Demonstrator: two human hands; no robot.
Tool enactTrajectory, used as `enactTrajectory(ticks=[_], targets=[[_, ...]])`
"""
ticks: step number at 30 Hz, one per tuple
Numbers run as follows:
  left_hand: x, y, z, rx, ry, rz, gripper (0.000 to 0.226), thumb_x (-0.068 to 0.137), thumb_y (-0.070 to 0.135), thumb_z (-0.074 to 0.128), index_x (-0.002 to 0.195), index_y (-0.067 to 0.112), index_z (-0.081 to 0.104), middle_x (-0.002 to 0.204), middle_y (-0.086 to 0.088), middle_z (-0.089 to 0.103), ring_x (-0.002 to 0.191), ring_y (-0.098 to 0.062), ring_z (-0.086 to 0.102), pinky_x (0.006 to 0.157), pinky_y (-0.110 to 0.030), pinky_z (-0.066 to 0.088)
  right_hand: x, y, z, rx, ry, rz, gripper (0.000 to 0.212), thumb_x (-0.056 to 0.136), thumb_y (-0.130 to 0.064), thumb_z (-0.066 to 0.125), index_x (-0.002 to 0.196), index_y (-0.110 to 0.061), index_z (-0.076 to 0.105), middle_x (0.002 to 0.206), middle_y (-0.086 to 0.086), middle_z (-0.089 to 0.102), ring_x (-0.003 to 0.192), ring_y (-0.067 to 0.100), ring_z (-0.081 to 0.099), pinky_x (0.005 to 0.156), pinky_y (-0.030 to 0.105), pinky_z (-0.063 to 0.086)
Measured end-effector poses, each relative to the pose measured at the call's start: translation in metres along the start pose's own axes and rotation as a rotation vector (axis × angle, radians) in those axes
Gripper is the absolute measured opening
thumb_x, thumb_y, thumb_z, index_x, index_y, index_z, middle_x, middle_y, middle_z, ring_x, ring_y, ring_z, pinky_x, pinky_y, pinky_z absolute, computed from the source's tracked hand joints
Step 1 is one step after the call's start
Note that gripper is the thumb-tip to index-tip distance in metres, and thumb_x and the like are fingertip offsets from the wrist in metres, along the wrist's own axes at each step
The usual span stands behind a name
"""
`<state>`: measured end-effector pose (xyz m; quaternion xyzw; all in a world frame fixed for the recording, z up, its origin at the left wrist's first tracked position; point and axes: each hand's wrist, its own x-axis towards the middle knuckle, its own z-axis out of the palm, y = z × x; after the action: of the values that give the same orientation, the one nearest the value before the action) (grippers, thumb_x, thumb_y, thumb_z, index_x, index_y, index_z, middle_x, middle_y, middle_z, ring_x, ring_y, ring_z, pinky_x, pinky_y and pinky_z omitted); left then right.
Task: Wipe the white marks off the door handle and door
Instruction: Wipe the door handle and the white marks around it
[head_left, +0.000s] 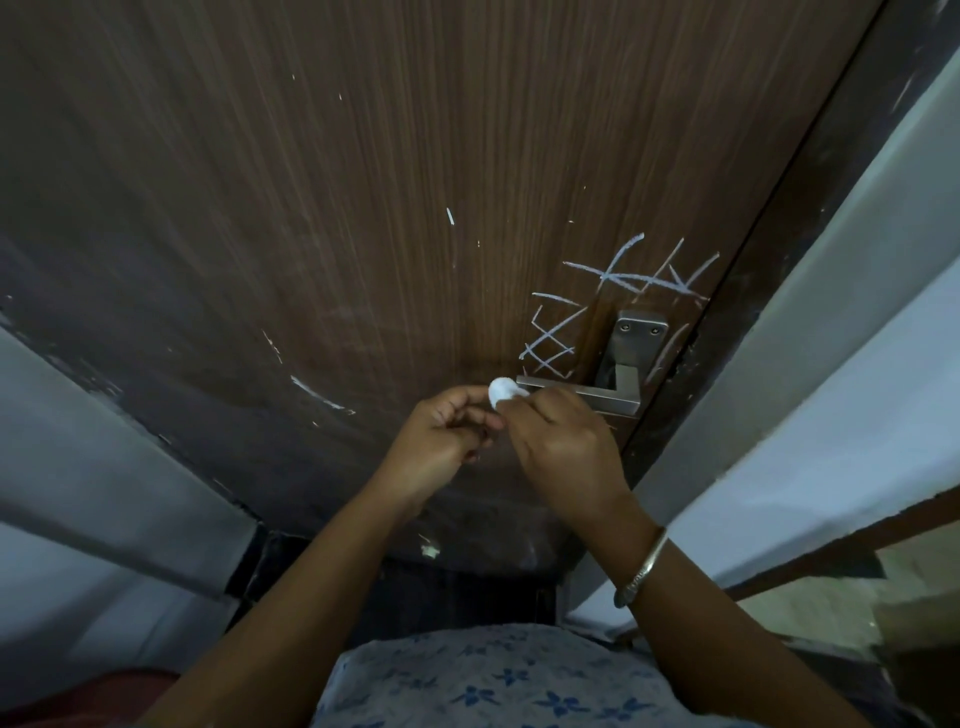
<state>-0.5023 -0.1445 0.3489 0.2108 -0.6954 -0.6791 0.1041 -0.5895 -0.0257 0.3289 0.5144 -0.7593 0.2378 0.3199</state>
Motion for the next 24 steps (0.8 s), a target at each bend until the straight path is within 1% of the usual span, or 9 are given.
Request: enactTrajectory(ticks=[4, 7, 12, 16, 18, 20, 21, 22, 24], targets=[[0.001, -0.002, -0.008, 0.023, 0.013, -0.021, 0.044, 0.084, -0.008, 0.049, 0.101, 0.032, 0.059, 0.086, 0.004, 0.068, 0.074, -0.006, 0.061, 0.064, -0.02, 0.047, -0.006, 0.008, -0.012, 0.031, 0.032, 0.07, 0.01, 0.083, -0.011, 0.068, 0.089, -0.003, 0.072, 0.078, 0.012, 0.067, 0.071, 0.025, 0.065, 0.064, 0.03, 0.057], [0.001, -0.002, -0.009, 0.027, 0.013, -0.021, 0.045, 0.084, -0.007, 0.051, 0.102, 0.033, 0.058, 0.089, 0.004, 0.069, 0.076, -0.006, 0.062, 0.065, -0.02, 0.048, -0.002, 0.007, -0.015, 0.05, 0.037, 0.108, 0.011, 0.085, -0.011, 0.065, 0.089, -0.002, 0.072, 0.077, 0.013, 0.067, 0.069, 0.024, 0.065, 0.063, 0.03, 0.057], [0.001, -0.002, -0.003, -0.006, 0.002, -0.003, 0.047, 0.082, -0.011, 0.046, 0.101, 0.029, 0.062, 0.08, 0.005, 0.068, 0.068, -0.002, 0.06, 0.058, -0.016, 0.046, 0.003, -0.005, -0.006, -0.002, -0.083, 0.058, 0.019, 0.08, -0.011, 0.071, 0.097, -0.003, 0.071, 0.077, 0.013, 0.066, 0.07, 0.026, 0.065, 0.061, 0.031, 0.057], [0.0, -0.004, -0.006, 0.004, -0.005, -0.007, 0.045, 0.083, -0.008, 0.049, 0.098, 0.032, 0.062, 0.083, 0.005, 0.069, 0.07, -0.002, 0.061, 0.062, -0.019, 0.047, 0.002, -0.005, -0.01, 0.003, -0.122, 0.101, 0.013, 0.079, -0.011, 0.074, 0.09, -0.004, 0.072, 0.075, 0.012, 0.066, 0.068, 0.026, 0.065, 0.059, 0.033, 0.057], [0.001, -0.004, -0.009, 0.01, 0.0, -0.01, 0.043, 0.083, -0.006, 0.052, 0.099, 0.032, 0.06, 0.085, 0.005, 0.069, 0.074, -0.004, 0.061, 0.064, -0.021, 0.046, -0.001, -0.001, -0.018, 0.074, -0.097, 0.154, 0.015, 0.077, -0.008, 0.072, 0.092, -0.004, 0.071, 0.082, 0.014, 0.068, 0.073, 0.027, 0.066, 0.064, 0.033, 0.057], [0.001, -0.004, -0.011, 0.01, 0.004, -0.01, 0.042, 0.082, -0.007, 0.053, 0.098, 0.032, 0.06, 0.084, 0.005, 0.069, 0.075, -0.006, 0.06, 0.064, -0.021, 0.046, -0.002, 0.005, -0.028, 0.197, -0.044, 0.265, 0.024, 0.078, -0.006, 0.066, 0.101, -0.006, 0.069, 0.092, 0.014, 0.067, 0.081, 0.023, 0.064, 0.072, 0.026, 0.052], [0.001, -0.004, -0.012, 0.01, 0.003, -0.006, 0.042, 0.082, -0.008, 0.053, 0.098, 0.031, 0.06, 0.084, 0.005, 0.069, 0.075, -0.007, 0.06, 0.063, -0.02, 0.046, 0.0, 0.008, -0.034, 0.258, -0.012, 0.33, 0.028, 0.078, -0.004, 0.063, 0.105, -0.008, 0.069, 0.095, 0.014, 0.064, 0.082, 0.019, 0.06, 0.074, 0.019, 0.047], [0.001, -0.004, -0.012, 0.012, 0.001, -0.003, 0.042, 0.082, -0.008, 0.053, 0.098, 0.03, 0.06, 0.085, 0.004, 0.069, 0.075, -0.008, 0.06, 0.062, -0.019, 0.046, 0.001, 0.013, -0.04, 0.296, 0.01, 0.387, 0.031, 0.078, -0.002, 0.061, 0.107, -0.008, 0.068, 0.096, 0.015, 0.061, 0.082, 0.016, 0.056, 0.074, 0.013, 0.041], [0.0, -0.004, -0.012, 0.023, -0.011, 0.002, 0.04, 0.083, -0.007, 0.053, 0.102, 0.027, 0.06, 0.086, 0.004, 0.069, 0.075, -0.008, 0.061, 0.062, -0.018, 0.047, 0.006, 0.024, -0.052, 0.293, 0.011, 0.468, 0.034, 0.079, 0.004, 0.059, 0.109, -0.008, 0.068, 0.098, 0.017, 0.056, 0.082, 0.015, 0.051, 0.072, 0.009, 0.036]])
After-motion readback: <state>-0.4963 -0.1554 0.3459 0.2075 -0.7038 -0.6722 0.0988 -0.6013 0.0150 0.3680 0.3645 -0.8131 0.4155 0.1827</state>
